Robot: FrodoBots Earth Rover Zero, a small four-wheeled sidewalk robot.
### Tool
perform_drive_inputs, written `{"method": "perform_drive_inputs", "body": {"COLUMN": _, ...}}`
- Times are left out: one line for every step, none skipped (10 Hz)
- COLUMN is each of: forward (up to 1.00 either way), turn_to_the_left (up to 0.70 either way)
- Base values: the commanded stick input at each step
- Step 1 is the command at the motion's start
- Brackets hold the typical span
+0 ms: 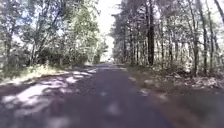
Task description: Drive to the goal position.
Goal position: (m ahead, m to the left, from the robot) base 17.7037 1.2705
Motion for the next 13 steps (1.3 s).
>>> {"method": "perform_drive_inputs", "body": {"forward": 0.45, "turn_to_the_left": 0.00}}
{"method": "perform_drive_inputs", "body": {"forward": 0.45, "turn_to_the_left": 0.00}}
{"method": "perform_drive_inputs", "body": {"forward": 0.45, "turn_to_the_left": 0.00}}
{"method": "perform_drive_inputs", "body": {"forward": 0.45, "turn_to_the_left": 0.00}}
{"method": "perform_drive_inputs", "body": {"forward": 0.45, "turn_to_the_left": 0.00}}
{"method": "perform_drive_inputs", "body": {"forward": 0.45, "turn_to_the_left": 0.00}}
{"method": "perform_drive_inputs", "body": {"forward": 0.45, "turn_to_the_left": 0.00}}
{"method": "perform_drive_inputs", "body": {"forward": 0.45, "turn_to_the_left": 0.00}}
{"method": "perform_drive_inputs", "body": {"forward": 0.45, "turn_to_the_left": 0.00}}
{"method": "perform_drive_inputs", "body": {"forward": 0.45, "turn_to_the_left": 0.00}}
{"method": "perform_drive_inputs", "body": {"forward": 0.45, "turn_to_the_left": 0.00}}
{"method": "perform_drive_inputs", "body": {"forward": 0.45, "turn_to_the_left": 0.00}}
{"method": "perform_drive_inputs", "body": {"forward": 0.45, "turn_to_the_left": 0.00}}
